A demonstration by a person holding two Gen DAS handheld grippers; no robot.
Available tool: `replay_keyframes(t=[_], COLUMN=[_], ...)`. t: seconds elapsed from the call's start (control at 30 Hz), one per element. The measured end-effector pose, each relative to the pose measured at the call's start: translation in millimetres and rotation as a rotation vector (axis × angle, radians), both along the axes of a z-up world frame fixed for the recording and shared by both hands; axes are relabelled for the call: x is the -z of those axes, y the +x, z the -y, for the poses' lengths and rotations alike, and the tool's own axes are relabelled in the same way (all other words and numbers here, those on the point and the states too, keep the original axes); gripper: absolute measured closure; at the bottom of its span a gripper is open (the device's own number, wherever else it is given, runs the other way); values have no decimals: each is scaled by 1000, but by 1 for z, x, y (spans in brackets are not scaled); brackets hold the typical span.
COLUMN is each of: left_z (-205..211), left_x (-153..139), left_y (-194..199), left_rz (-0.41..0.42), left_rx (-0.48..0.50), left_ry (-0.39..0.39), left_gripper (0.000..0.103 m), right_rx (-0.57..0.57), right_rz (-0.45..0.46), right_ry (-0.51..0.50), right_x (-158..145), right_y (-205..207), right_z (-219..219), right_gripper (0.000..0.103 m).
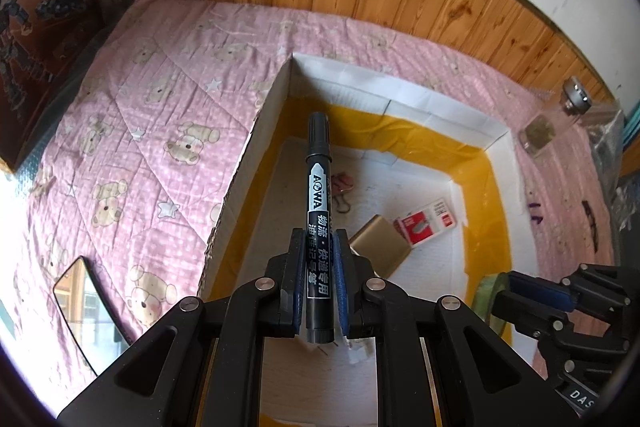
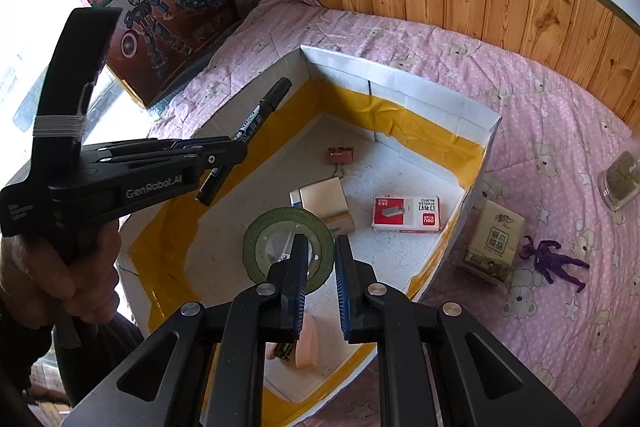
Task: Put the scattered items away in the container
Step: 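Lift and carry the marker and tape roll over the white box with both tools, then open the left tool to drop the marker while the right tool releases the tape inside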
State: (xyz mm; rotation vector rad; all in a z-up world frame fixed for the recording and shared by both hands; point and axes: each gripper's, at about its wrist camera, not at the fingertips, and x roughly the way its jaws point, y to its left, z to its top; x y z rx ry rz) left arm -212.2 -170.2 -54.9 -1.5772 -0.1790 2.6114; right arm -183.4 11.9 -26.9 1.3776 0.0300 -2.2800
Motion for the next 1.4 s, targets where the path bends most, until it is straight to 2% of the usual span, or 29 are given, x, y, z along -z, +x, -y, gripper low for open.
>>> replay_keyframes(t=[0.5,0.7,0.77,0.83,1.0,1.23,1.4], left_z=[0,6,6,6,9,6,-2], left_x=[17,19,17,15,11,-4,-19], left_y=[-23,-29,-29,-29,-25,-6,12], left_rz=[20,20,17,13,14,2,-19], left_rx=[-5,-45,-42,-42,-63,-62,-52], left_ry=[-65,-91,-85,-86,-79,-90,-96], left_gripper=[89,87,83,77,72,71,70], right_rx=[-7,9,21,25,28,6,-12], right_rz=[34,30,30,23,34,34,20], right_ry=[14,34,30,29,6,-10,-14], right_x=[17,22,22,21,19,15,8], right_y=[-10,-11,-10,-7,2,22,36], right_z=[3,1,-2,-5,-11,-14,-16], right_gripper=[89,87,82,82,82,81,76])
